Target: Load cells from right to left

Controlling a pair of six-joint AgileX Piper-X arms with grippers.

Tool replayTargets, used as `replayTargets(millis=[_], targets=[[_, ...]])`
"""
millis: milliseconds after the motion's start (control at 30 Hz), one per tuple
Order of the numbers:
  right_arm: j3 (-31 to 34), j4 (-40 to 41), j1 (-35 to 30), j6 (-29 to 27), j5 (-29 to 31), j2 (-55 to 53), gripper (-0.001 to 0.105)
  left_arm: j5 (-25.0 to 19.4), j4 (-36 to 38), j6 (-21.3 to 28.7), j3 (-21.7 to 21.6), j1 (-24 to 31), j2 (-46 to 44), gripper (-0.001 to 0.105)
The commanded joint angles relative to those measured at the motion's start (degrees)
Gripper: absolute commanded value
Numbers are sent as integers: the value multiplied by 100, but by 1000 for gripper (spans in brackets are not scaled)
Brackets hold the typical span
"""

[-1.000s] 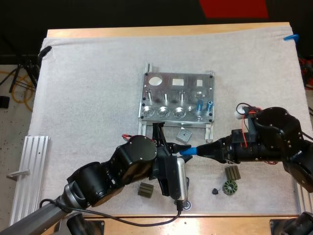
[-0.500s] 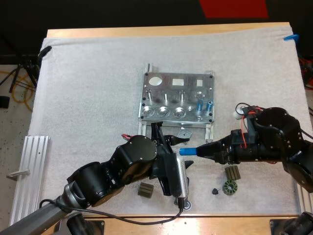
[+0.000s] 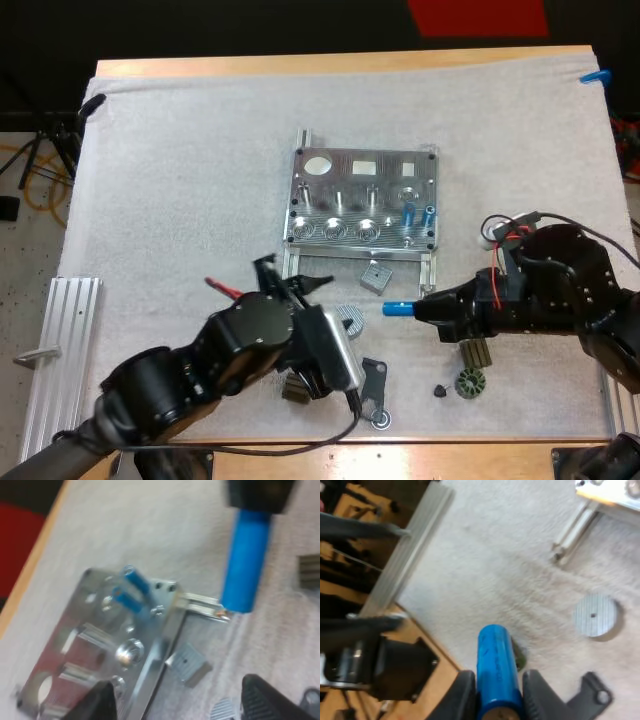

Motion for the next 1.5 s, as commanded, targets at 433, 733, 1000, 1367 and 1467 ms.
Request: replayTargets(millis=[433, 733, 1000, 1367, 1467], targets=[[-1505, 1716, -41, -2032, 1537, 845, 2, -299, 401, -1485, -28, -9, -727, 54], [-2365, 1968, -41, -2490, 2064, 1606, 2, -418, 1178, -2592, -28, -9, -741, 54], [-2627, 2021, -41, -2752, 2279, 2018, 2, -446, 1264, -3313, -28, -9, -741, 54], [-2906, 2016, -27, -3279, 2638, 2585, 2, -446, 1264, -3312, -28, -9, -741, 54], [-3135, 2016, -14, -3399, 2819, 2816, 2, -446, 1264, -3312, -28, -9, -741, 54]])
